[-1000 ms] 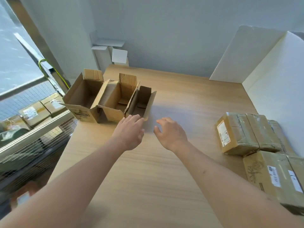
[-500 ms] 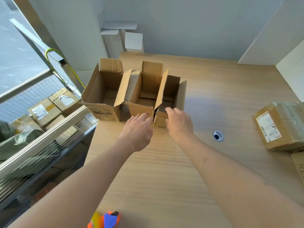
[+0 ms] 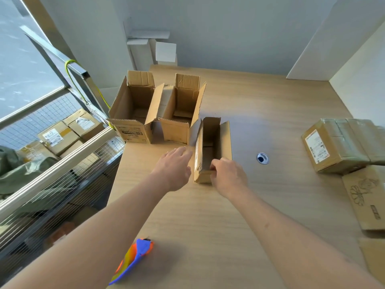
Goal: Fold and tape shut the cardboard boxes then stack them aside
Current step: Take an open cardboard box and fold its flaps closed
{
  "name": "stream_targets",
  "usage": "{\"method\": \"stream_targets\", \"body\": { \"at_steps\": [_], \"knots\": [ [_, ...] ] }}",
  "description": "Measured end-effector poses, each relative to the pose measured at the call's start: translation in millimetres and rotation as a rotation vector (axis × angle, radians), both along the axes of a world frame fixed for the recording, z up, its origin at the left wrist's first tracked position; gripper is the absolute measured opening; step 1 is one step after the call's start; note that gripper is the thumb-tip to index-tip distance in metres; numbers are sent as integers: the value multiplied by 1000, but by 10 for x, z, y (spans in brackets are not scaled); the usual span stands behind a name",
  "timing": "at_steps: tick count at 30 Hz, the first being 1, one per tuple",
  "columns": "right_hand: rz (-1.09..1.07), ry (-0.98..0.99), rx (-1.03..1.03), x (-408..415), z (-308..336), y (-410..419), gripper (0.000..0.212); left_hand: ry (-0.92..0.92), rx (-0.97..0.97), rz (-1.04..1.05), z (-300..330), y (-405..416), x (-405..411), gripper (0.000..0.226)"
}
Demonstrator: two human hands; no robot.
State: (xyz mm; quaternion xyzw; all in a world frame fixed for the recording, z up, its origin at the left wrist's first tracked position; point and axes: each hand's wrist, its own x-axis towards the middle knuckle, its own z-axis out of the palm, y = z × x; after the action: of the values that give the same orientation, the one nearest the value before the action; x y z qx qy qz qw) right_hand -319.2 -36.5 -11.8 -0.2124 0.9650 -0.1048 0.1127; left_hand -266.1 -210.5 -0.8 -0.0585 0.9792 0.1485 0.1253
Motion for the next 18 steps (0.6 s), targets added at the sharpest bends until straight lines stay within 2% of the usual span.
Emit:
{"method": "stream_targets", "body": {
  "at_steps": [8, 10, 14, 18],
  "knots": [
    [83, -131, 53, 774, 95, 589, 23, -103, -67, -88, 29, 471, 631, 86],
    [113, -161, 71, 929, 94, 751, 27, -119, -84, -66, -10, 565, 799, 72],
    [128, -152, 99, 1198, 103, 1034, 22, -77, -50, -13, -65, 759, 1171, 18],
    [49, -102, 79, 1423, 76, 1174, 23, -64, 11, 23, -77, 873, 1526, 7]
  ]
}}
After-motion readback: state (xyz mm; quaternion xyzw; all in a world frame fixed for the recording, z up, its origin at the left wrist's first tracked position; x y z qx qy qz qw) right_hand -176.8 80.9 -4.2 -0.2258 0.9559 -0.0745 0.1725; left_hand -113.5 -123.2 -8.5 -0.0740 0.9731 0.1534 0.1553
